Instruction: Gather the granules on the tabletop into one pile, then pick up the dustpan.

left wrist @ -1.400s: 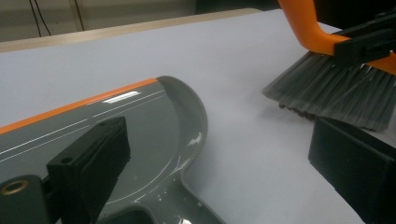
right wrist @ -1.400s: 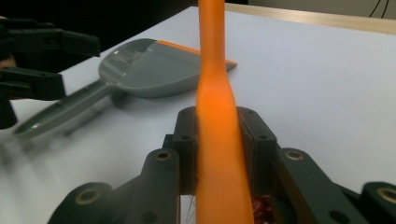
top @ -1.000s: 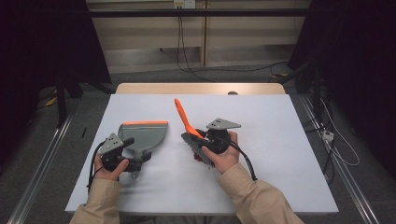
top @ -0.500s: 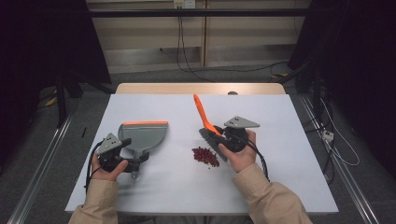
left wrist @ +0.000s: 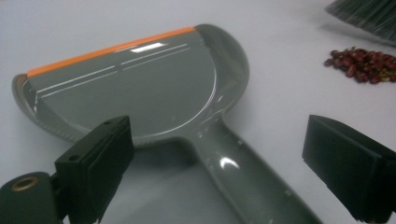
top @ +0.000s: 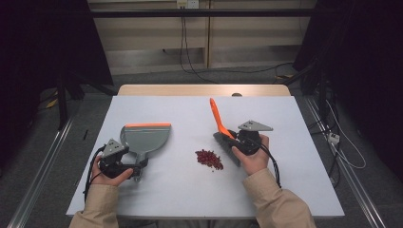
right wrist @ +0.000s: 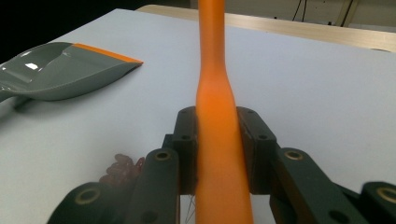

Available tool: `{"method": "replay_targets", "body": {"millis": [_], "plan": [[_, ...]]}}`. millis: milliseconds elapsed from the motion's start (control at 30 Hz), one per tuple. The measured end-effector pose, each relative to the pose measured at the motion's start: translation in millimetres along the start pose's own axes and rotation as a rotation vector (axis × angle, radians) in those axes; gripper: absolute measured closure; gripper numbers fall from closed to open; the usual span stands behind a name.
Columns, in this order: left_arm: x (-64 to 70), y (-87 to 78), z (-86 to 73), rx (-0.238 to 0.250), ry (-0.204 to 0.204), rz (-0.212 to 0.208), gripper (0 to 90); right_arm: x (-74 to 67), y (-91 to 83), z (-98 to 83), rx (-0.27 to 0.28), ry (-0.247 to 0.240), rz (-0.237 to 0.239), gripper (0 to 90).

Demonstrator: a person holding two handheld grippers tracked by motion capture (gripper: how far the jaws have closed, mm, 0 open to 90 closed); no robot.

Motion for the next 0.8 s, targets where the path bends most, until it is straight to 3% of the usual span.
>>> {"method": "replay_targets", "body": {"millis": [200, 367, 567, 700, 800], "plan": [[-6.2, 2.2, -8.6, -0.055, -0.037, 0.025, 10.9, 0.3, -0.8, -0.2, 0.005, 0.001, -0.003, 71.4], [-13.2, -1.2, -9.4, -0.061, -0.059, 0.052, 12.1, -0.2, -2.8, -0.6, 0.011, 0.006, 0.000, 71.4], [-17.2, -1.8, -8.8, -0.071, -0.084, 0.050, 20.6, 2.3, -4.5, -1.1, 0.015, 0.015, -0.008, 71.4], [-19.0, -0.7, -5.6, -0.087, -0.092, 0.054, 25.2, 1.3, -4.0, -0.7, 0.016, 0.016, -0.008, 71.4], [-18.2, 1.0, -1.8, -0.120, -0.084, 0.089, 25.8, 0.7, -3.5, -0.6, 0.015, 0.016, -0.006, 71.4]]}}
Point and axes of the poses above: each handheld gripper's, and its own axes: y roughly forward along the jaws, z roughly out of its top, x roughly to its right, the point moved 7 cm from there along y, roughly forward along the jaws, and after that the axes turned 7 degrees about -y, right-handed, at the moved point
